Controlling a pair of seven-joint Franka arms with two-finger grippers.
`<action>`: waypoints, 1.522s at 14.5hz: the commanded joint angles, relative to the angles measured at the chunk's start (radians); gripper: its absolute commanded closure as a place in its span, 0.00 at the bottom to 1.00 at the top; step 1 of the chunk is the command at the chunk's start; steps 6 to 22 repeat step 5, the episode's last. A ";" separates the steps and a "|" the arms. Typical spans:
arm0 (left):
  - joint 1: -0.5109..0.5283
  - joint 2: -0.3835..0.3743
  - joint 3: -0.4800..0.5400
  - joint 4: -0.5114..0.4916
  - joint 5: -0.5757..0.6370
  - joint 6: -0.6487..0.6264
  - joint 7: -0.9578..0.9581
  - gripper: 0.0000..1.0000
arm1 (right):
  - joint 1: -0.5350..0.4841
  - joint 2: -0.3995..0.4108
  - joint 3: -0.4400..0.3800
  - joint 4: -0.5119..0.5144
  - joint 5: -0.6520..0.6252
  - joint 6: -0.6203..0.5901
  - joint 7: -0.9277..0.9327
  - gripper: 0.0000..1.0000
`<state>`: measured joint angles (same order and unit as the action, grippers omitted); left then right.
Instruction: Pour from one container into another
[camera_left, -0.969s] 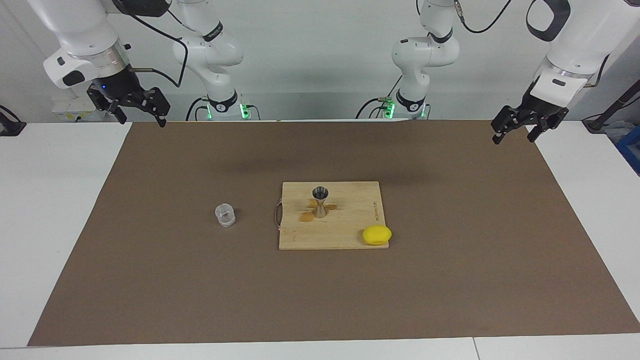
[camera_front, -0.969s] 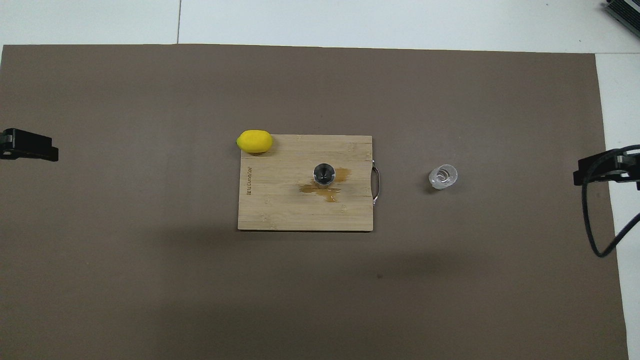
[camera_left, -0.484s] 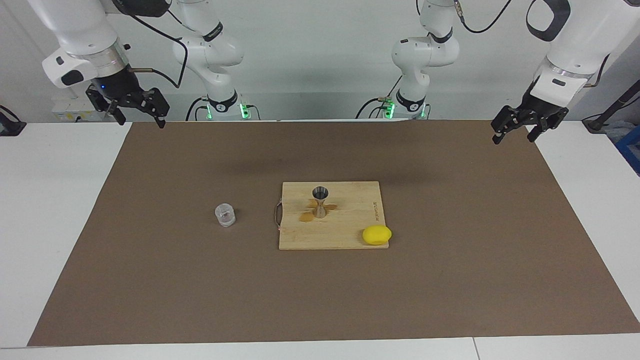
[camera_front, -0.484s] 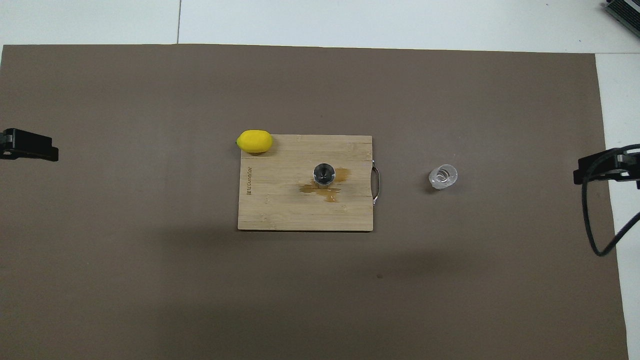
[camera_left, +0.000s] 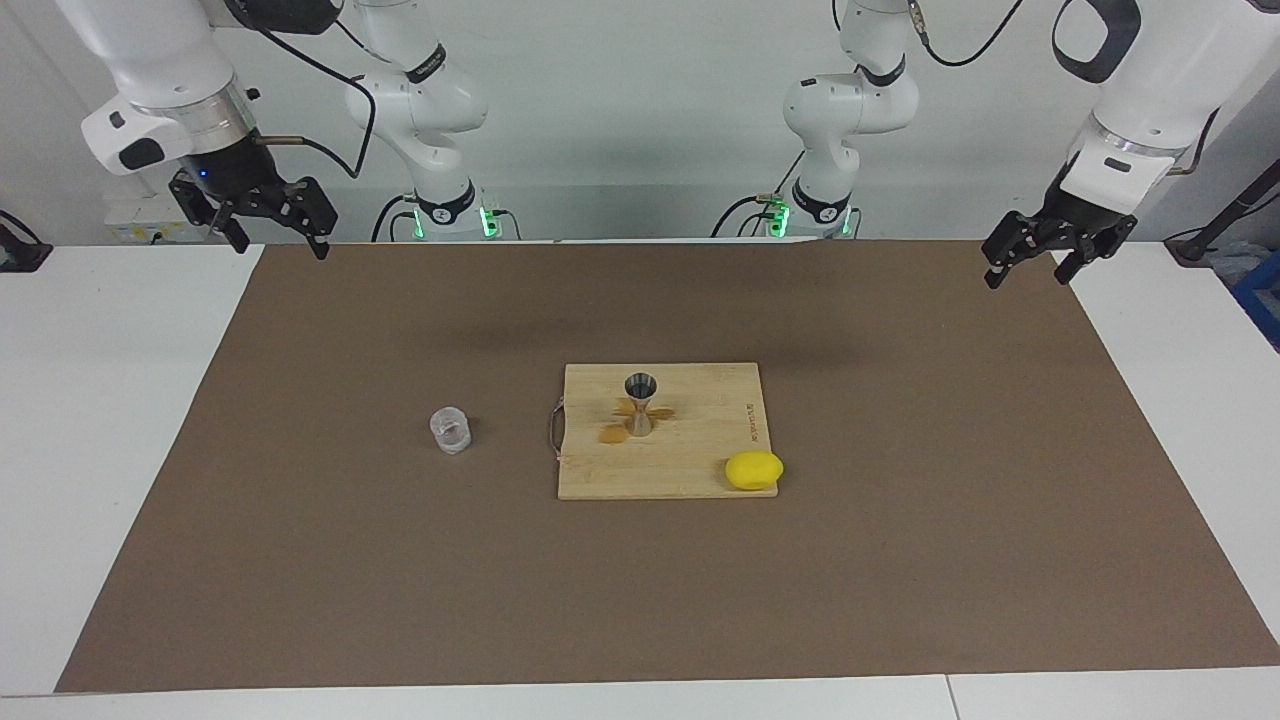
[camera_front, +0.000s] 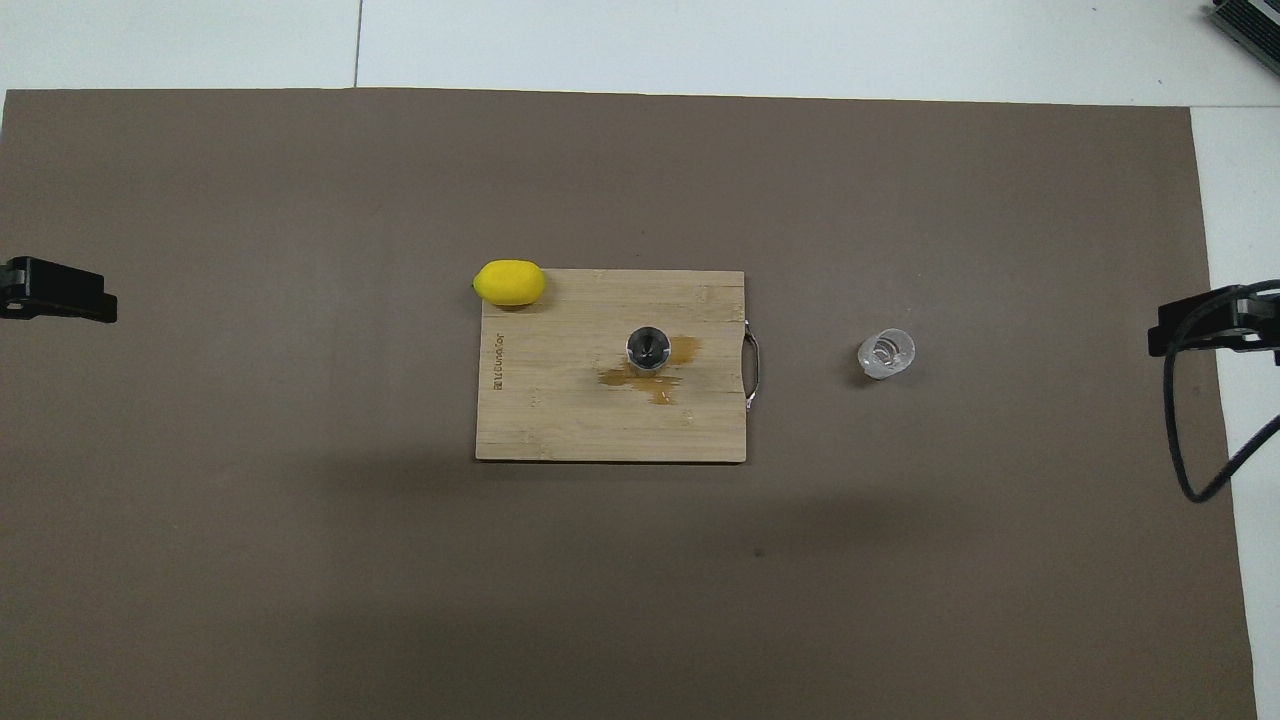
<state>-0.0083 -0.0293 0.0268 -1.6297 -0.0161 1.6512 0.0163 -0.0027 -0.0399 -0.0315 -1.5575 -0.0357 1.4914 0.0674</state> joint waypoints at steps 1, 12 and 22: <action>-0.005 -0.011 0.001 -0.001 0.022 -0.005 -0.007 0.00 | 0.000 -0.005 0.002 -0.010 -0.016 0.009 -0.038 0.00; -0.007 -0.014 0.001 -0.002 0.022 -0.004 -0.007 0.00 | 0.000 -0.006 0.002 -0.013 -0.016 0.007 -0.047 0.00; -0.007 -0.014 0.001 -0.002 0.022 -0.004 -0.007 0.00 | 0.000 -0.006 0.002 -0.013 -0.016 0.007 -0.047 0.00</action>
